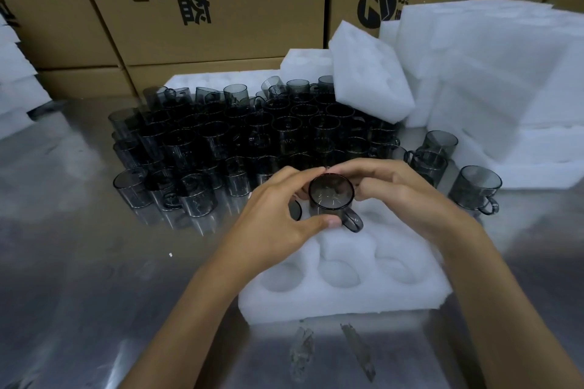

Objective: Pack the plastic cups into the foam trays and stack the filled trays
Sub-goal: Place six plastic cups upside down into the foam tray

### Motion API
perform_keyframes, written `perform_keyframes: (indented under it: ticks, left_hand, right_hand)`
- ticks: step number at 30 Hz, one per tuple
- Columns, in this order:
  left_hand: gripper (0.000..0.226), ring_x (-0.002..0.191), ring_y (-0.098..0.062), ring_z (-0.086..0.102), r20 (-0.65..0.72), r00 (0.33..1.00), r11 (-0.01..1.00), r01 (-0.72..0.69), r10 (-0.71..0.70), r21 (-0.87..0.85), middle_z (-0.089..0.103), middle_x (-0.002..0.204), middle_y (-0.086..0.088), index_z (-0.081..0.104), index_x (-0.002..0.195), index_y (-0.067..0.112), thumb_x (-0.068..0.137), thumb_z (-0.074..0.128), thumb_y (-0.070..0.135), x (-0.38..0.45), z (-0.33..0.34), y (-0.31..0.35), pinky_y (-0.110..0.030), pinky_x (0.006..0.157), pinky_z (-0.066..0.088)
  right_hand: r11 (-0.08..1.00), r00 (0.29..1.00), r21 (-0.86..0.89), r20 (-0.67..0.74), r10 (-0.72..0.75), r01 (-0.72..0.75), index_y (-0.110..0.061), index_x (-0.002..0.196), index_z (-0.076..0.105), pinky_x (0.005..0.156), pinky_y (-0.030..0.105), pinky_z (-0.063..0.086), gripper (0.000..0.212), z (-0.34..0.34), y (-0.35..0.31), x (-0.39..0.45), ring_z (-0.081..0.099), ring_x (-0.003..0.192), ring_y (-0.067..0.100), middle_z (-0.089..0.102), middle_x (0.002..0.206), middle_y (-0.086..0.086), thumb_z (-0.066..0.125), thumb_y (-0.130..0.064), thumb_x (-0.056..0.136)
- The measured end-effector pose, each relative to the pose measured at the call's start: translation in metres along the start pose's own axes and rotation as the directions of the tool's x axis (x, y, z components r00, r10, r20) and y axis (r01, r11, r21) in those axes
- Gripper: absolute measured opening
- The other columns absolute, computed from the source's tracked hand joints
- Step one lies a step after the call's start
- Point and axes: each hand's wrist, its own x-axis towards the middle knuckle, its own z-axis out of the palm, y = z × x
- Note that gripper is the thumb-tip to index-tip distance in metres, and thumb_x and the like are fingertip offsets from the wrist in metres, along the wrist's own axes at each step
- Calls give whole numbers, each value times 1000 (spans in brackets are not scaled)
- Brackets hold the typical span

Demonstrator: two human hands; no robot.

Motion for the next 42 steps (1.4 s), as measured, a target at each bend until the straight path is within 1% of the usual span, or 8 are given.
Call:
perform_keyframes:
  ticks: [13, 20, 27, 31, 34, 36, 40, 42]
  left_hand:
    - [64, 131, 10, 28, 83, 996, 986, -2, -12, 168, 49, 133, 29, 46, 145, 35, 89, 38, 65, -2, 1, -4, -32, 117, 11]
    - [52, 145, 1, 21, 139, 988, 947, 17, -65, 322, 40, 150, 26, 49, 141, 42, 92, 46, 60, 0, 4, -15, -34, 120, 3]
    - [50, 142, 3, 27, 140, 989, 943, 7, -56, 333, 40, 150, 25, 49, 141, 44, 93, 46, 60, 1, 5, -16, -37, 120, 7]
    - [42, 135, 17, 24, 149, 987, 964, 19, -60, 265, 40, 146, 33, 49, 140, 44, 102, 32, 43, -1, 2, -15, -29, 119, 3]
    - [55, 116, 29, 23, 134, 985, 968, 71, -105, 240, 43, 130, 36, 48, 142, 41, 90, 28, 35, -1, -3, -13, -24, 114, 4]
    - [53, 112, 18, 28, 129, 982, 947, 94, -139, 306, 46, 130, 29, 46, 143, 39, 93, 38, 23, 0, -7, -15, -24, 108, 6]
    - [60, 107, -4, 46, 60, 974, 955, 203, -220, 217, 55, 126, 21, 58, 133, 37, 90, 43, -1, 4, -15, -23, -35, 106, 36]
    - [60, 113, -7, 52, 13, 976, 965, 212, -216, 152, 58, 122, 20, 65, 127, 34, 90, 42, -7, 4, -16, -27, -23, 95, 44]
  right_hand:
    - [977, 1000, -214, -2, 2, -2, -27, 114, 74, 98, 18, 47, 24, -9, 3, -3, 62, 113, -2, 72, 112, -17, 72, -23, 91]
    - [922, 996, -387, 86, 20, 15, -26, 113, 74, 93, 5, 40, 24, -10, 14, 3, 60, 110, -7, 71, 112, -22, 75, -23, 88]
    - [935, 996, -354, 91, 19, 14, -23, 109, 75, 95, 14, 46, 22, -10, 17, 2, 63, 108, -4, 72, 111, -17, 76, -19, 87]
    - [998, 949, -58, -314, -37, 19, -21, 95, 78, 78, 13, 51, 16, -13, 17, 4, 69, 93, 2, 77, 98, -5, 72, -8, 89]
    - [978, 807, -193, -589, -49, -81, -28, 90, 75, 79, 20, 50, 33, -32, 27, 3, 66, 86, 12, 76, 100, -1, 57, -1, 91]
    - [925, 797, -323, -602, -37, -201, -28, 90, 73, 79, 25, 52, 38, -44, 37, 0, 64, 84, 19, 73, 107, 3, 51, 2, 88]
    - [830, 871, -494, -490, -20, -259, -25, 98, 77, 114, 50, 33, 37, -48, 49, 1, 52, 129, 23, 64, 129, 1, 56, 3, 87]
    - [816, 884, -526, -467, -41, -239, -31, 94, 77, 117, 51, 29, 35, -48, 48, 2, 47, 135, 22, 64, 130, 0, 61, 0, 88]
